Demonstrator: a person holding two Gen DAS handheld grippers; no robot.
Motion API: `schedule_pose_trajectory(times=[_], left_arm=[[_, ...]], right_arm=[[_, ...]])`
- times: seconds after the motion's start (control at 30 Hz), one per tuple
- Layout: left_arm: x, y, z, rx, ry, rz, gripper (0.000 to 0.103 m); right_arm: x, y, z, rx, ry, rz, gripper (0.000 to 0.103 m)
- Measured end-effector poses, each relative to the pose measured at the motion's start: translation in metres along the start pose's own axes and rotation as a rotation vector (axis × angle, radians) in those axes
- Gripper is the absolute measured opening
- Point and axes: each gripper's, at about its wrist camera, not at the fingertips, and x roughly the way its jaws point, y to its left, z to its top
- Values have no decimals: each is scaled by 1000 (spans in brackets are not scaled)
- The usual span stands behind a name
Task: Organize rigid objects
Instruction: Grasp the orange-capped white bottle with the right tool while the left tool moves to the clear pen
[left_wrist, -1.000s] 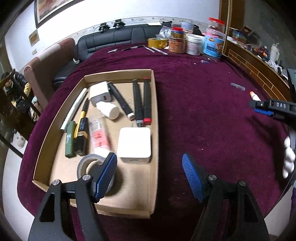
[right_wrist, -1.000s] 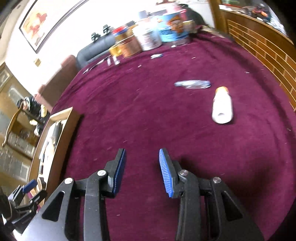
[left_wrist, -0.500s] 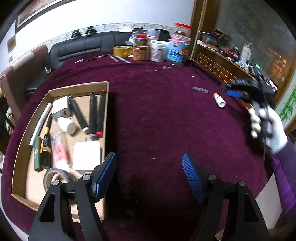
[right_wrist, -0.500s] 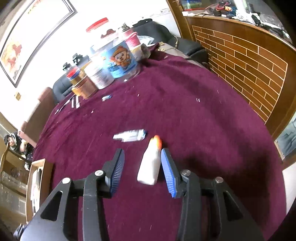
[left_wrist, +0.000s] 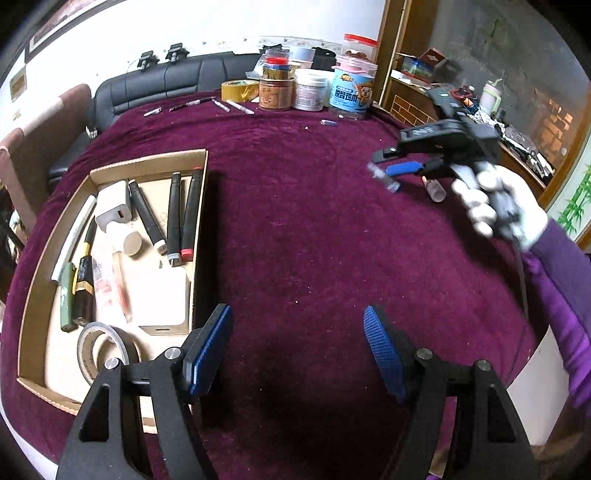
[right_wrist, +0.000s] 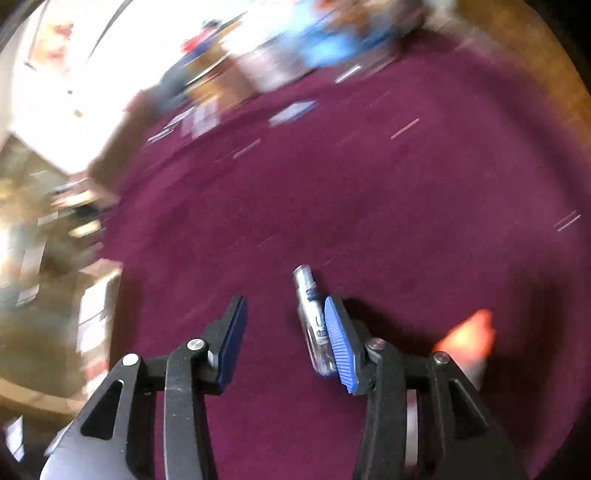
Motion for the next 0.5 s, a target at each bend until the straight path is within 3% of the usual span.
schedule_pose_trajectory(times=[0.1, 0.27, 0.37, 0.43, 0.5], left_arm=[[4, 2, 2, -20, 18, -49, 67], [17, 2, 16, -79, 56, -133, 67], [30, -5, 35, -114, 66, -174, 67], [39, -18, 50, -103, 50, -152, 67], [50, -32, 67, -87, 36, -136, 67]], right_arm=[[-26, 22, -24, -104, -84, -77, 43], [-79, 1, -54, 7, -317, -310, 43], [-86, -16, -66, 83, -357, -337, 48], [-79, -26, -67, 127, -347, -362, 48], [-69, -29, -64, 148, -345, -332, 48]])
